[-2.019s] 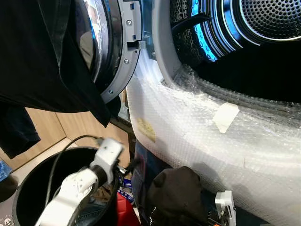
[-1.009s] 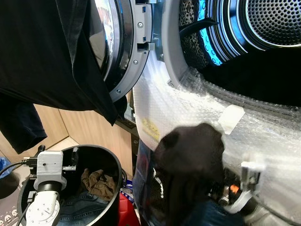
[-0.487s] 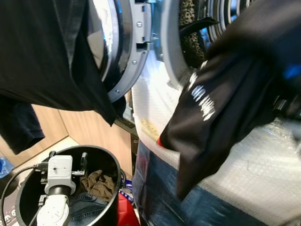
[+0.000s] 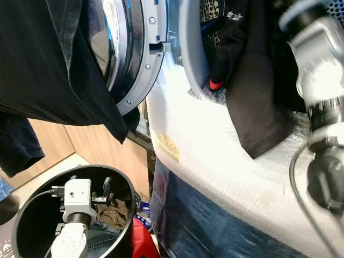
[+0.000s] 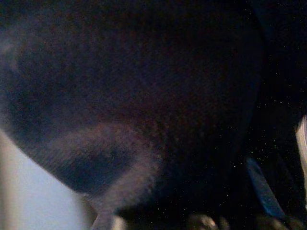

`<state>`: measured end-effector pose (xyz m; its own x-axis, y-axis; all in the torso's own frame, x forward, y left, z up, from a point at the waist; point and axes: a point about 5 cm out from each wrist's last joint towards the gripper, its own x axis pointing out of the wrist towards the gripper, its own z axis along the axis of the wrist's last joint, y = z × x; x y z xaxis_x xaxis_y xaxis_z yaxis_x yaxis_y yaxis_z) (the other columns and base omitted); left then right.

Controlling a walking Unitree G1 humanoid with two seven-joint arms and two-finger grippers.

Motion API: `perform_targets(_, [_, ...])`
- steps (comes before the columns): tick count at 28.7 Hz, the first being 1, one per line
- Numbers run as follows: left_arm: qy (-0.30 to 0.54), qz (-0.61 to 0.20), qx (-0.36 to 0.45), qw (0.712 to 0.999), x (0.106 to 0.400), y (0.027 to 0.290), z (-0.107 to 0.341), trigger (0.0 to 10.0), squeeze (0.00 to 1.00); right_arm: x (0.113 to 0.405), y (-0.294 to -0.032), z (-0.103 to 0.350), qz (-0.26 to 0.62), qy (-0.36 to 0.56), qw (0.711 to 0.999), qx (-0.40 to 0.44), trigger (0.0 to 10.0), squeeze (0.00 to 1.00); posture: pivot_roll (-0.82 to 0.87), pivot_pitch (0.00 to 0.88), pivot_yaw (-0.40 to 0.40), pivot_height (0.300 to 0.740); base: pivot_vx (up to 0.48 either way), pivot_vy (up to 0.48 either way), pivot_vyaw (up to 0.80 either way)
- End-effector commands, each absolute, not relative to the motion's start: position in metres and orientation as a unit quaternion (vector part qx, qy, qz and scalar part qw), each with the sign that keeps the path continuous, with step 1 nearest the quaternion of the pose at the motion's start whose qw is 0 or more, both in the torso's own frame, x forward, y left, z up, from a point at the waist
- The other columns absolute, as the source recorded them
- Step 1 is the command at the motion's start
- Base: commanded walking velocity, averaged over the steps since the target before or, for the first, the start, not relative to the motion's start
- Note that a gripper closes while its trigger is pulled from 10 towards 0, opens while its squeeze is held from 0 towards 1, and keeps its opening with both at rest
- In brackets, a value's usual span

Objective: Clothes washing

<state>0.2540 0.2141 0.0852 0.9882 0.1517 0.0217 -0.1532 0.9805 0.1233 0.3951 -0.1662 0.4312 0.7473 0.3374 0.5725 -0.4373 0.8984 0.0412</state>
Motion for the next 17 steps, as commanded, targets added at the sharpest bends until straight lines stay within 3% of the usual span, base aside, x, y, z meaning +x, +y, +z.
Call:
perform_targets(1, [-0.010, 0.064, 0.067, 0.996, 0.255, 0.210, 0.087, 10.0, 0.00, 0.397, -0.178, 0.436, 0.147, -0.279, 0.947, 0.066, 0.0, 0.00, 0.18, 0.000, 0.001, 0.740, 0.000, 0.000, 0.00])
perform_targets(5, [-0.012, 0.064, 0.069, 0.995, 0.253, 0.209, 0.087, 10.0, 0.00, 0.401, -0.211, 0.436, -0.024, -0.244, 0.969, 0.012, 0.0, 0.00, 0.20, 0.000, -0.001, 0.740, 0.000, 0.000, 0.00])
perform_targets(6, [-0.007, 0.075, 0.063, 0.995, 0.251, 0.212, 0.086, 10.0, 0.00, 0.396, -0.239, 0.435, -0.119, -0.223, 0.966, 0.051, 0.0, 0.00, 0.21, 0.000, -0.005, 0.740, 0.000, 0.000, 0.00])
perform_targets(7, [-0.006, 0.078, 0.061, 0.995, 0.250, 0.213, 0.086, 10.0, 0.00, 0.395, -0.247, 0.434, -0.145, -0.213, 0.963, 0.073, 0.0, 0.00, 0.21, 0.000, -0.003, 0.740, 0.000, 0.000, 0.00])
perform_targets(11, [-0.003, 0.073, 0.072, 0.995, 0.246, 0.216, 0.084, 10.0, 0.00, 0.391, -0.258, 0.436, -0.185, -0.219, 0.953, 0.096, 0.0, 0.00, 0.21, 0.000, 0.003, 0.740, 0.000, 0.000, 0.00])
perform_targets(15, [0.003, 0.074, 0.076, 0.994, 0.247, 0.217, 0.084, 10.0, 0.00, 0.400, -0.241, 0.426, -0.142, -0.192, 0.968, 0.071, 0.0, 0.00, 0.20, 0.000, 0.009, 0.740, 0.000, 0.000, 0.00])
perform_targets(16, [0.003, 0.067, 0.078, 0.995, 0.248, 0.216, 0.085, 10.0, 0.00, 0.407, -0.230, 0.410, -0.124, -0.159, 0.978, 0.052, 10.0, 0.00, 0.20, 0.000, 0.010, 0.740, 0.000, 0.000, 0.00])
perform_targets(17, [0.003, 0.063, 0.080, 0.995, 0.249, 0.215, 0.085, 10.0, 0.00, 0.410, -0.226, 0.405, -0.117, -0.147, 0.981, 0.046, 10.0, 0.00, 0.20, 0.000, 0.010, 0.740, 0.000, 0.000, 0.00])
